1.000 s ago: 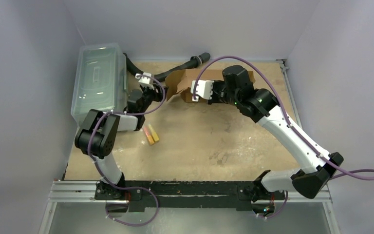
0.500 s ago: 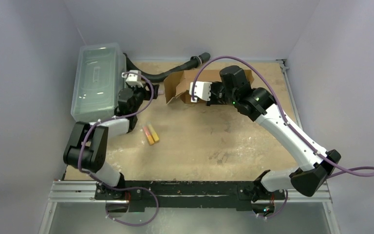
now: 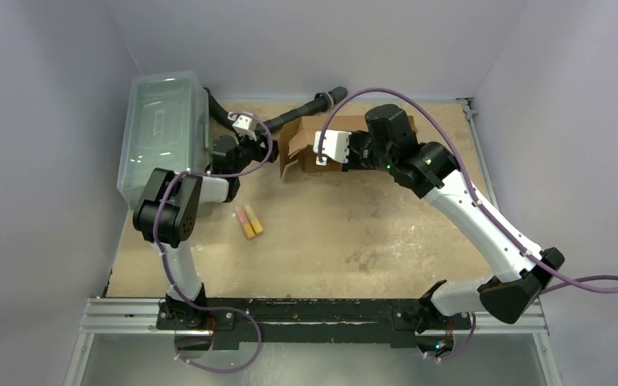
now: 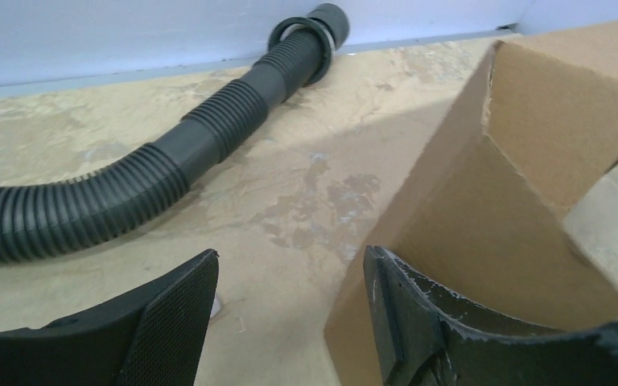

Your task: Fold the paper box

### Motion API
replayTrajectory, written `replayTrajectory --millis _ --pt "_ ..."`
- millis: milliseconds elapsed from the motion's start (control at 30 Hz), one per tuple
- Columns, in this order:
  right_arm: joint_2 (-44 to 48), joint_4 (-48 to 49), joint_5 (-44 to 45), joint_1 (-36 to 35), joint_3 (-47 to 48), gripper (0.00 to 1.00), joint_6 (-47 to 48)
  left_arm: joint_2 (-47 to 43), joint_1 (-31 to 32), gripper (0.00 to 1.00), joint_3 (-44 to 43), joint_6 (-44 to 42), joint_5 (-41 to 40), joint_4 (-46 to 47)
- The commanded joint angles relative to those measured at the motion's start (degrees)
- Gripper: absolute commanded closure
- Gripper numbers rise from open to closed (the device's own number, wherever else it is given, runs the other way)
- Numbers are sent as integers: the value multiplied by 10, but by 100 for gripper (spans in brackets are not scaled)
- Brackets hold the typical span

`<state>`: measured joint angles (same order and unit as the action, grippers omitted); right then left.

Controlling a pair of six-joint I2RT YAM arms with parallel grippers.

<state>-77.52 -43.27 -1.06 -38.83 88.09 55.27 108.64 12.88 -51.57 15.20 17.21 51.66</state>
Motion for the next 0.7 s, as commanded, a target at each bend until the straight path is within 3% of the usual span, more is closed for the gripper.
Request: replayTrajectory --millis 0,400,667 --pt "-6 8 -24 1 40 100 -21 19 4 33 12 -20 81 111" --pt "-25 2 -42 1 51 100 -38 38 17 31 21 -29 121 167" --pt "-27 6 -48 1 55 100 -65 43 27 30 40 -34 94 184"
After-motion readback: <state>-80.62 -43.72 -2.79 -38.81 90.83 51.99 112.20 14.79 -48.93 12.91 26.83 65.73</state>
